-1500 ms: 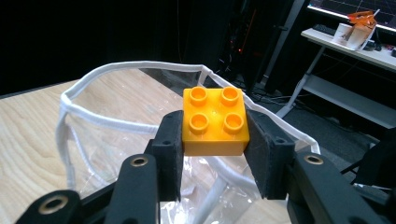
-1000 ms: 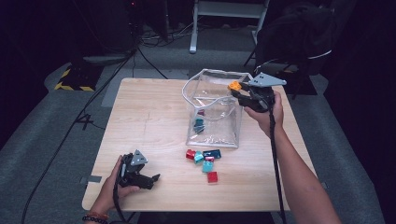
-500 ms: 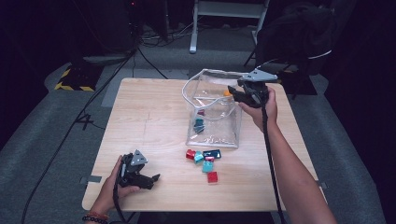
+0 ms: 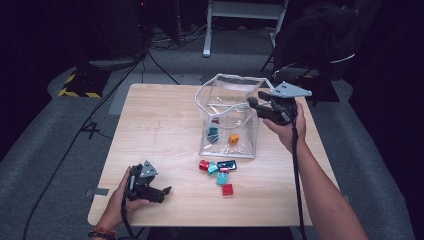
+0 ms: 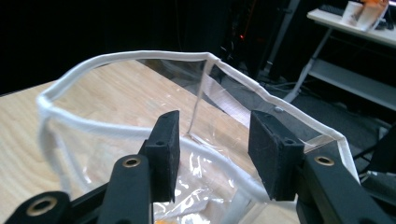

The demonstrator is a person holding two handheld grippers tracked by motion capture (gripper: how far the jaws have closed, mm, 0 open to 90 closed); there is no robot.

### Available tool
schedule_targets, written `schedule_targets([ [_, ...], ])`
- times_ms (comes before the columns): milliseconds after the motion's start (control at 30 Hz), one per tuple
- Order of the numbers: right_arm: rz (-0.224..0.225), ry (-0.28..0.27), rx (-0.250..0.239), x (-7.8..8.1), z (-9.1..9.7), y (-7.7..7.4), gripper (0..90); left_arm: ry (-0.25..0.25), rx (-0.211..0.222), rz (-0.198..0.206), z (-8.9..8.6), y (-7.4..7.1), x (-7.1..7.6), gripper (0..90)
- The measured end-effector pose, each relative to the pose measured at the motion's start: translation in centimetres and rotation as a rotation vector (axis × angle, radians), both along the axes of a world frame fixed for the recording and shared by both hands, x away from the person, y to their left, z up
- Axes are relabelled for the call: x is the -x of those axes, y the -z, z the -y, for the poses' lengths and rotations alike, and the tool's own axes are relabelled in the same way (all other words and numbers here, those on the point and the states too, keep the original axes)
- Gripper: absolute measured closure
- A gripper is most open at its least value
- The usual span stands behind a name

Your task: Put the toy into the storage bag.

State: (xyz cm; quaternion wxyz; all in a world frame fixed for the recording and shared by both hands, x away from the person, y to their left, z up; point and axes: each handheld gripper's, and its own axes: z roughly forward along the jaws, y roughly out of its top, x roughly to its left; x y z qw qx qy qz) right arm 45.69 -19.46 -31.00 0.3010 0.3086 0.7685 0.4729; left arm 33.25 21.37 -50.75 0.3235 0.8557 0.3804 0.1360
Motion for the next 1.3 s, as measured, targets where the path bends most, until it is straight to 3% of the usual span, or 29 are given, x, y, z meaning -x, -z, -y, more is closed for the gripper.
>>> schedule_targets([
  [133, 0.021, -0.037, -0.005, 1.8, 0.7, 0.2, 54.1, 0.0, 0.0, 0.0, 0.0, 0.0, 0.0, 0.5],
  [500, 0.027, -0.116, -0.025, 6.2, 2.2, 2.1, 50.9, -0.003, 0.001, 0.0, 0.0, 0.0, 0.0, 0.5],
  [733, -0.017, -0.187, -0.002, 8.6, 2.3, 5.2, 49.8, -0.007, 0.0, 0.002, 0.0, 0.0, 0.0, 0.5],
  [967, -0.078, -0.261, 0.03, 10.0, 1.4, 8.5, 49.9, -0.007, 0.0, 0.002, 0.0, 0.0, 0.0, 0.5],
  [1300, -0.137, -0.34, 0.067, 11.8, 0.1, 11.5, 47.7, -0.006, -0.001, 0.001, 0.0, 0.0, 0.0, 0.5],
])
